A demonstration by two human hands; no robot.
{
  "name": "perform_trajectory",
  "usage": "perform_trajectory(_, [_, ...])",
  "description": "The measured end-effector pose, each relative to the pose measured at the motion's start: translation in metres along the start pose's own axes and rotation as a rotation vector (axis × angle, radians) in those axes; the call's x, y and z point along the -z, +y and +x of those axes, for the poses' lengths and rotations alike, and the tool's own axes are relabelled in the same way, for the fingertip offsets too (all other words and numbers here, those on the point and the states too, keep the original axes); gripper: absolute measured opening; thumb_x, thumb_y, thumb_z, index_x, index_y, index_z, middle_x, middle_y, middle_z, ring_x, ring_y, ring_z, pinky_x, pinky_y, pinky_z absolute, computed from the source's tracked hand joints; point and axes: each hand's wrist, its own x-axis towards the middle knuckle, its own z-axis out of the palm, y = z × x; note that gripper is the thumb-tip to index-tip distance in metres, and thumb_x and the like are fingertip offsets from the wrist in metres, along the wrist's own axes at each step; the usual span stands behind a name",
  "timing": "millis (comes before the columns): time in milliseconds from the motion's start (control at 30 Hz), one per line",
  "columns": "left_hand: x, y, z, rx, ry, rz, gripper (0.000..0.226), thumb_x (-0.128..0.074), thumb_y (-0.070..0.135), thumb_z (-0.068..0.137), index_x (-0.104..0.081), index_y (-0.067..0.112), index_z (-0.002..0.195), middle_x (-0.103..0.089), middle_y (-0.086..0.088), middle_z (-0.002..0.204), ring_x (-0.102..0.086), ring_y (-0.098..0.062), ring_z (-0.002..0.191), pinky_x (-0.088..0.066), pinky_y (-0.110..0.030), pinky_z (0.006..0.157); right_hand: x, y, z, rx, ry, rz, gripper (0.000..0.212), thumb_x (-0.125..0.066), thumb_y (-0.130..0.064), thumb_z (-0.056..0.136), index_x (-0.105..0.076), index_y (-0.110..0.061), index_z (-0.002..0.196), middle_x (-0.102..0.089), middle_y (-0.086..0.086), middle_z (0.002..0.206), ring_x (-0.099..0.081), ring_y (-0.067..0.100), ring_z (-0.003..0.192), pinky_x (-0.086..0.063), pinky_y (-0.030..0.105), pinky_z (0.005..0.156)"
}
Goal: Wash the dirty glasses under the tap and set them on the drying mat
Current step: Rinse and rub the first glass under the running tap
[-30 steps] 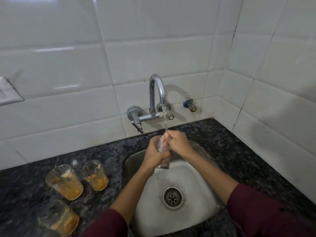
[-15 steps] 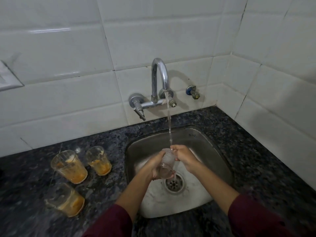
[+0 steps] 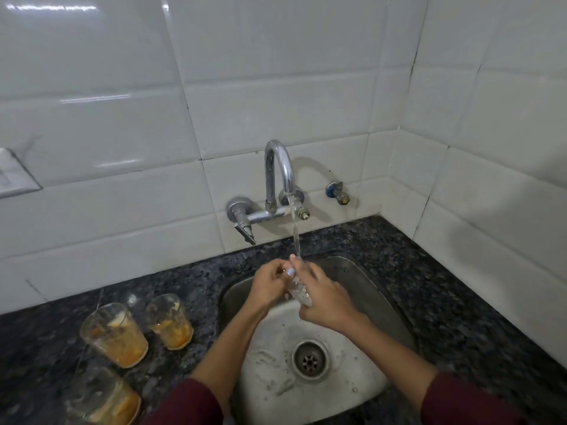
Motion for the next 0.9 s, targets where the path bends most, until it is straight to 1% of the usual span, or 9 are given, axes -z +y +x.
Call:
perform_trajectory(67, [0.002, 0.003, -0.002, 0.009, 0.024, -0.106, 0.011, -0.057, 0.008, 0.093, -0.062, -0.001, 0.09, -0.063, -0.006, 0.079, -0.058, -0.018, 0.074, -0.048, -0.025, 0.064, 0.004, -0.002, 0.004, -0.064, -0.053, 0.208, 0.109, -0.068, -0.023, 0.066, 0.006, -0.054, 0.14, -0.041, 0.005, 0.139, -0.058, 0.033, 0.106, -0.05, 0.042, 0.082])
perform_trajectory(200, [0.009, 0.004, -0.008, -0.025, -0.028, -0.452, 0.007, -0.059, 0.005, 0.089, -0.062, 0.001, 0.084, -0.066, -0.014, 0.091, -0.063, -0.021, 0.076, -0.053, -0.026, 0.064, 0.016, 0.007, 0.009, -0.201, -0.291, 1.184, 0.093, -0.068, 0.005, 0.069, -0.032, -0.048, 0.137, -0.061, 0.006, 0.11, -0.062, 0.023, 0.068, -0.053, 0.034, 0.057])
perform_trajectory(267, [0.01, 0.005, -0.01, -0.039, -0.069, -0.541, 0.007, -0.061, 0.01, 0.086, -0.062, 0.004, 0.083, -0.066, -0.014, 0.092, -0.063, -0.022, 0.073, -0.054, -0.031, 0.063, 0.022, 0.008, 0.008, -0.183, -0.368, 1.328, 0.077, -0.065, 0.006, 0.073, -0.047, -0.043, 0.129, -0.061, 0.012, 0.105, -0.061, 0.022, 0.068, -0.051, 0.032, 0.057])
perform_trajectory(367, [0.013, 0.008, -0.009, 0.044, -0.079, -0.524, 0.007, -0.057, 0.007, 0.091, -0.059, 0.004, 0.085, -0.065, -0.013, 0.094, -0.062, -0.023, 0.076, -0.052, -0.037, 0.069, 0.027, 0.001, 0.01, -0.261, -0.291, 1.052, 0.085, -0.068, 0.003, 0.071, -0.036, -0.045, 0.135, -0.065, 0.01, 0.099, -0.061, 0.02, 0.067, -0.051, 0.035, 0.06])
perform_trajectory(500, [0.009, 0.016, -0.008, 0.087, -0.105, -0.349, 0.007, -0.058, 0.01, 0.091, -0.057, 0.006, 0.086, -0.062, -0.007, 0.079, -0.058, -0.019, 0.068, -0.05, -0.03, 0.061, 0.018, -0.004, 0.012, -0.08, -0.052, -0.015, 0.109, -0.073, -0.025, 0.068, 0.003, -0.045, 0.143, -0.056, 0.011, 0.12, -0.059, 0.034, 0.101, -0.05, 0.045, 0.085])
perform_trajectory(567, [0.008, 0.016, -0.009, 0.073, -0.073, -0.363, 0.01, -0.059, 0.006, 0.09, -0.058, 0.006, 0.08, -0.063, -0.009, 0.077, -0.059, -0.022, 0.07, -0.05, -0.032, 0.061, 0.015, -0.003, 0.014, -0.055, -0.023, 0.011, 0.111, -0.073, -0.027, 0.067, 0.006, -0.047, 0.142, -0.055, 0.011, 0.122, -0.057, 0.035, 0.105, -0.048, 0.044, 0.087])
perform_trajectory(667, [0.011, 0.018, -0.013, 0.028, -0.05, -0.366, 0.009, -0.058, -0.002, 0.088, -0.062, 0.003, 0.082, -0.066, -0.011, 0.087, -0.063, -0.019, 0.074, -0.051, -0.026, 0.06, 0.015, 0.004, 0.019, -0.143, -0.161, 0.601, 0.105, -0.076, -0.012, 0.062, -0.017, -0.047, 0.141, -0.061, 0.007, 0.116, -0.065, 0.025, 0.085, -0.053, 0.037, 0.068])
perform_trajectory(767, [0.012, 0.026, -0.013, -0.041, -0.011, -0.274, 0.015, -0.068, -0.005, 0.079, -0.065, 0.0, 0.093, -0.065, -0.009, 0.106, -0.064, -0.021, 0.09, -0.054, -0.021, 0.068, 0.005, 0.017, 0.02, -0.211, -0.35, 1.272, 0.063, -0.073, -0.003, 0.069, -0.053, -0.034, 0.12, -0.065, 0.003, 0.089, -0.06, 0.017, 0.068, -0.045, 0.032, 0.061])
perform_trajectory(900, [0.011, 0.036, -0.006, -0.01, 0.002, -0.192, 0.068, -0.082, -0.007, 0.061, -0.053, 0.022, 0.115, -0.053, -0.002, 0.126, -0.062, -0.022, 0.107, -0.058, -0.037, 0.082, -0.022, 0.021, 0.025, -0.245, -0.397, 1.552, 0.051, -0.066, 0.004, 0.07, -0.057, -0.028, 0.11, -0.058, 0.005, 0.087, -0.056, 0.017, 0.075, -0.042, 0.032, 0.07])
